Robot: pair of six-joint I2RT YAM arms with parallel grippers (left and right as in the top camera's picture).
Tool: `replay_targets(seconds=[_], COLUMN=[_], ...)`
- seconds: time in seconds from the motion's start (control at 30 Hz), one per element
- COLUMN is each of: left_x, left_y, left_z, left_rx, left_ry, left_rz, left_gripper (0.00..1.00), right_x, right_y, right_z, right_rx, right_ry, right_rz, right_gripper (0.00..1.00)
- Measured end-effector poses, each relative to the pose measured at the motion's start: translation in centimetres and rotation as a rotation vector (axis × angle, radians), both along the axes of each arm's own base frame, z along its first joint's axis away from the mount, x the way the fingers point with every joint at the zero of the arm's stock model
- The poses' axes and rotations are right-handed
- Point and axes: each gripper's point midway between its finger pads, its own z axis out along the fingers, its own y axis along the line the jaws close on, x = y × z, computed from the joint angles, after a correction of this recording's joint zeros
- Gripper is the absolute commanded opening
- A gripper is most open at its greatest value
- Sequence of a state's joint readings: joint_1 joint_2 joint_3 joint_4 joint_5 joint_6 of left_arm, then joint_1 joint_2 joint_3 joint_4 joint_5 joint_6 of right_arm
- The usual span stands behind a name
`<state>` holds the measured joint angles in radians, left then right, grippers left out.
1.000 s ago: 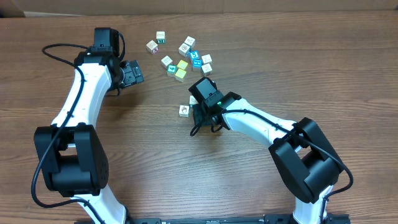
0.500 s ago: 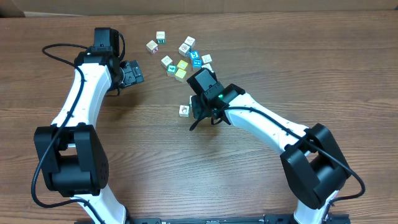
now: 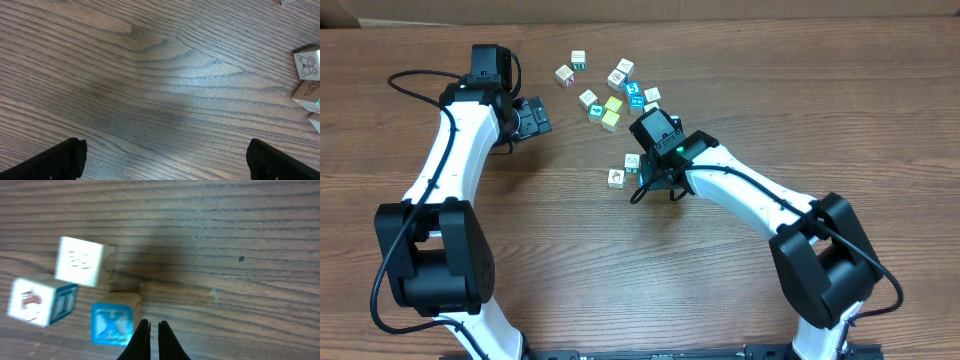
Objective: Form a circle
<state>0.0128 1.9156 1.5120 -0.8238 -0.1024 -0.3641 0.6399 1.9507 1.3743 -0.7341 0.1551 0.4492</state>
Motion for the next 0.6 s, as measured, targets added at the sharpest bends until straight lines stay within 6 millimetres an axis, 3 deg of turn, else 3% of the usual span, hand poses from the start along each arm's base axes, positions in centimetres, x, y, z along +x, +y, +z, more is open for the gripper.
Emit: replay_targets(seconds=[0.6], left_x=[0.0], left_y=[0.0], left_z=[0.0], left_rx=[0.000], left_ry=[0.000], left_rz=[0.000], left_gripper=[1.00], right_x=[0.5], right_y=[-1.2], right_z=[-2.8], right_rx=[0.012], right_ry=[0.075], right_rz=[-0.036], right_gripper=[0.04])
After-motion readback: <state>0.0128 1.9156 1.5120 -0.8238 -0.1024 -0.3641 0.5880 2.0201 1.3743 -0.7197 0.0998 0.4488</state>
